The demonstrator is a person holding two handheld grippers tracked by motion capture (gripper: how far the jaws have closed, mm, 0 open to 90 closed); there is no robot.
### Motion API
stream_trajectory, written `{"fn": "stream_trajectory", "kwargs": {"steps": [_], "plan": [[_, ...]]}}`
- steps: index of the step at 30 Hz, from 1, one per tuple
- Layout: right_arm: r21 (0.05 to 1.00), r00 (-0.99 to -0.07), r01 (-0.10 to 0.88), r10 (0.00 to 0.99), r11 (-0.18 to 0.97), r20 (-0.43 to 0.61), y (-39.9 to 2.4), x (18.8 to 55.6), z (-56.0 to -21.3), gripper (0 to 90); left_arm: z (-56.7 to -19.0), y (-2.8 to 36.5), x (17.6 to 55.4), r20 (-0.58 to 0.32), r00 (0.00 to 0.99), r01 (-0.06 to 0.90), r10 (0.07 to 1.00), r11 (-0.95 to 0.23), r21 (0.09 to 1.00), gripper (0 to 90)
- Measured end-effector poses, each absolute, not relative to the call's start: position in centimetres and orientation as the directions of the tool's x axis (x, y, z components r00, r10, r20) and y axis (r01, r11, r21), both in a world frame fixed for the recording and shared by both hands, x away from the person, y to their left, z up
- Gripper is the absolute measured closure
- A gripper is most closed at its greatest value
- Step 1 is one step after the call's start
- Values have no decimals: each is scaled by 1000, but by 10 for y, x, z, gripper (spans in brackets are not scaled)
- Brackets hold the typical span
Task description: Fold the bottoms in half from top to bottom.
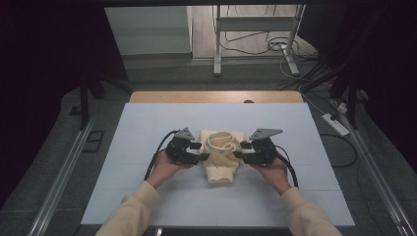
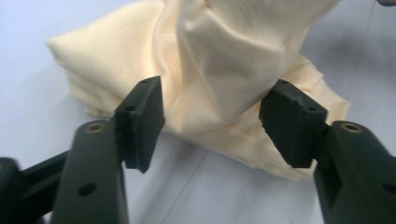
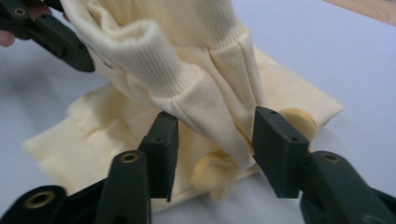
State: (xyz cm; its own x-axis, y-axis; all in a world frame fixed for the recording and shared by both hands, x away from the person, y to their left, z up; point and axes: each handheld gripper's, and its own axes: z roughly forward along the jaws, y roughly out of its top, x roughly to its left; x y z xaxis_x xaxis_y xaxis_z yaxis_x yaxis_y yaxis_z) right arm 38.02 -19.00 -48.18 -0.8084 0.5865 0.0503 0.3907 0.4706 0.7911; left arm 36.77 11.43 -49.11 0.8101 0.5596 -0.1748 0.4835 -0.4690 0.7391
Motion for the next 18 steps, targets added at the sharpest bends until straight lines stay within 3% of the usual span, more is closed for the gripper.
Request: {"fn": "stream_trajectory", "kwargs": {"steps": [6, 12, 18], "plan": [[813, -810, 377, 583, 445, 56, -205, 360, -469, 440, -486, 128, 356, -186, 799, 490, 572, -438, 754, 365], [823, -797, 384, 600, 418, 67, -207, 357, -453, 447, -480, 130, 355, -186, 786, 487, 590, -406, 774, 367], [798, -826, 365, 562, 479, 40, -186, 362, -451, 643, -479, 126, 357, -176, 786, 480, 593, -405, 778, 366]]}}
